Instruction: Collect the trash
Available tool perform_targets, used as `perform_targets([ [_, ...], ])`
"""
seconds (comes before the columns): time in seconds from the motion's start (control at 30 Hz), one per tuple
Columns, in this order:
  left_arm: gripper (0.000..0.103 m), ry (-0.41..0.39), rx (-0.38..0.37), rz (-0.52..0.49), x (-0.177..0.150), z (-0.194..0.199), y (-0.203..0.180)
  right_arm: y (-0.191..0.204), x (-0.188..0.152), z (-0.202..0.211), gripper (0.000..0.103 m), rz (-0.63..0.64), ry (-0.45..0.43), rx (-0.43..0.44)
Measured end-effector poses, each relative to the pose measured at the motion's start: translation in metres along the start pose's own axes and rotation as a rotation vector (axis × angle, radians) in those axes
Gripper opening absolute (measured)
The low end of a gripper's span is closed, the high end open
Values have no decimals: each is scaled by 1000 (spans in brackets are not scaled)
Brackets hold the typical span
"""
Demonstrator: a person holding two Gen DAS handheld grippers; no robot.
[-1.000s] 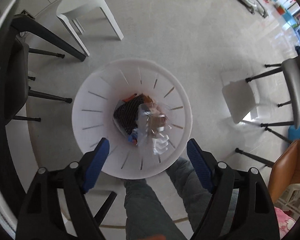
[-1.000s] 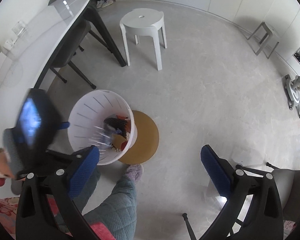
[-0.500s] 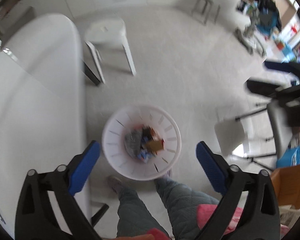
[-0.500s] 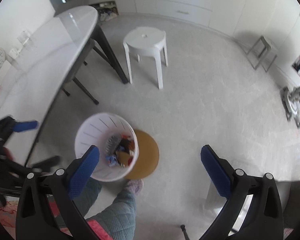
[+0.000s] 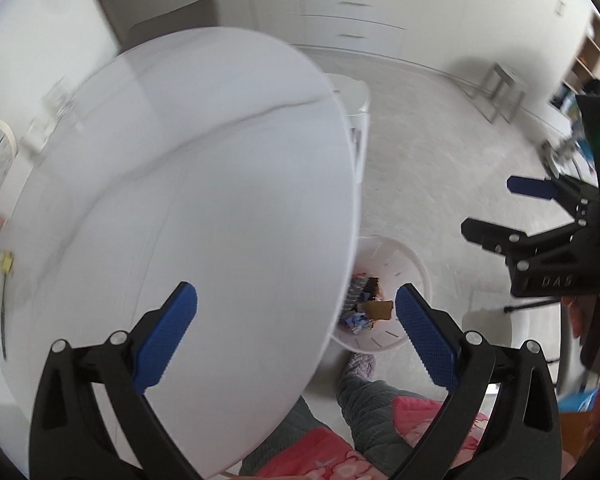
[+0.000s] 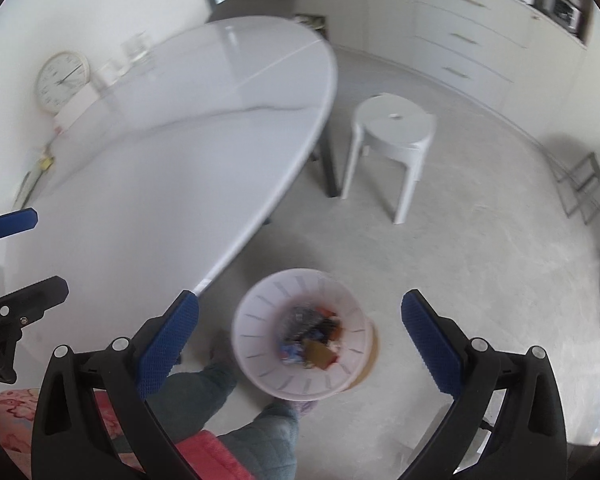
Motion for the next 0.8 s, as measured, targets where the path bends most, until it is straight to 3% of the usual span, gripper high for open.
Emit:
perform_targets([
  [0.1, 95, -11, 29, 47, -2, 9, 24, 28, 12, -5, 101, 30, 12, 27],
  [0.3, 95, -97, 77, 169, 13, 49, 76, 77, 55, 4, 101, 82, -19, 3],
  [0.6, 95, -307, 224, 294, 46, 137, 160, 153, 147, 70, 101, 199, -219, 55],
  [0.8, 95, -405, 345, 375, 58, 182, 206, 183, 184, 108, 101, 235, -343, 76],
])
Point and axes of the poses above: each gripper's, at about its wrist camera, not at the fingertips, and z roughly against the way its jaws point, y to its left, x to its top, the point moved 2 cm from there along -z, roughly the way its jaws point, and after that the axes turned 8 degrees about -y, right-handed, at the moved point
